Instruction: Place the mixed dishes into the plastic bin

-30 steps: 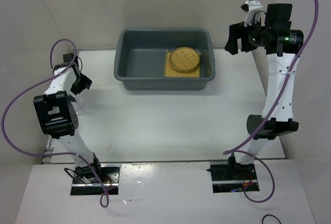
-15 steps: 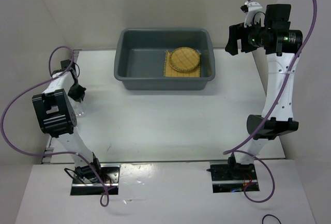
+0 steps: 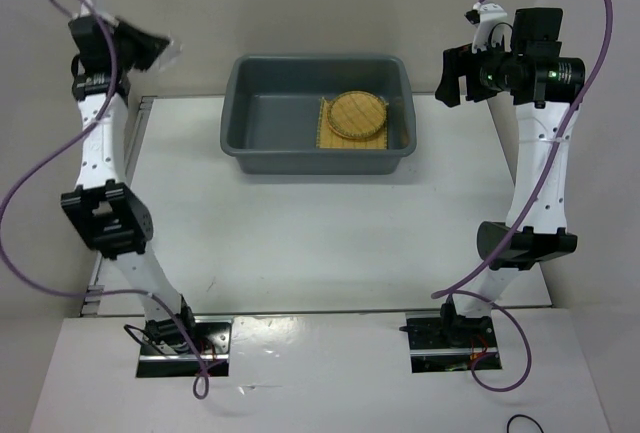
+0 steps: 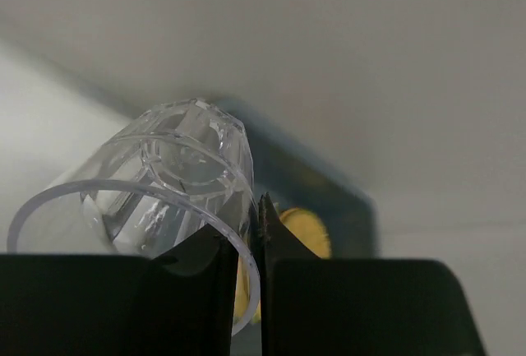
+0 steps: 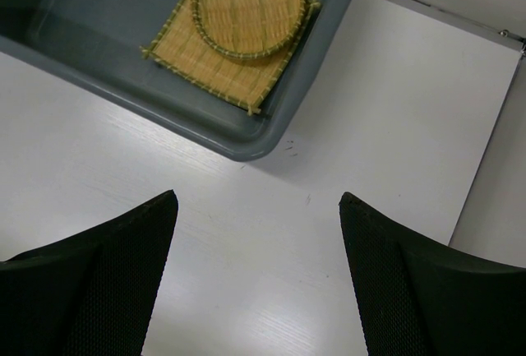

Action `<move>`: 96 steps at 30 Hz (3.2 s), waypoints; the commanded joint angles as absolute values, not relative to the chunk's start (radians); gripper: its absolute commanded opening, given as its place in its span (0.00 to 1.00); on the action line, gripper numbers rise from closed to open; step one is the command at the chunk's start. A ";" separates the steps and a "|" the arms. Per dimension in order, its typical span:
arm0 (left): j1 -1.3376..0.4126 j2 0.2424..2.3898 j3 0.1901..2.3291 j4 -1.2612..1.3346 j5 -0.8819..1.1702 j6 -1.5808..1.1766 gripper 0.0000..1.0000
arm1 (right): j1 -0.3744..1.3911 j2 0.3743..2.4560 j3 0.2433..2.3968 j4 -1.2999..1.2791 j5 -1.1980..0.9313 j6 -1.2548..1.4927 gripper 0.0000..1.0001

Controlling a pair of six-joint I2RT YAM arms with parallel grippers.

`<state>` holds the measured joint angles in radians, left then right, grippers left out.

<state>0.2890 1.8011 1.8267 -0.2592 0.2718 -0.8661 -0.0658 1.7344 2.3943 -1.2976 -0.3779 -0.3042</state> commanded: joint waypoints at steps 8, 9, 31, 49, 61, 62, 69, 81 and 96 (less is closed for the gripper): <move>-0.093 2.373 2.775 -0.705 0.241 -0.456 0.00 | -0.061 1.677 2.362 -1.296 -0.344 -0.308 0.84; -0.121 2.432 2.814 -0.772 0.214 -0.436 0.00 | -0.061 1.666 2.362 -1.296 -0.344 -0.308 0.84; -0.311 2.809 3.085 -0.876 -0.244 -0.371 0.02 | -0.061 1.569 2.214 -1.287 -0.272 -0.308 0.84; -0.302 2.784 3.134 -0.867 -0.273 -0.353 0.68 | -0.061 1.589 2.214 -1.278 -0.291 -0.318 0.84; -0.128 2.445 3.113 -1.183 -0.695 -0.580 0.90 | -0.061 1.598 2.223 -1.287 -0.370 -0.318 0.84; -0.109 2.428 3.074 -1.234 -0.722 -0.641 0.92 | -0.061 1.609 2.223 -1.296 -0.379 -0.318 0.84; -0.051 2.096 2.306 -1.301 -1.084 -1.015 1.00 | -0.051 1.628 2.255 -1.296 -0.413 -0.318 0.84; 0.218 1.696 1.433 -1.114 -0.804 -1.285 1.00 | 0.055 1.712 2.316 -1.296 -0.390 -0.327 0.84; 0.341 1.773 1.232 -0.963 -0.673 -1.250 1.00 | 0.081 1.701 2.281 -1.296 -0.357 -0.318 0.84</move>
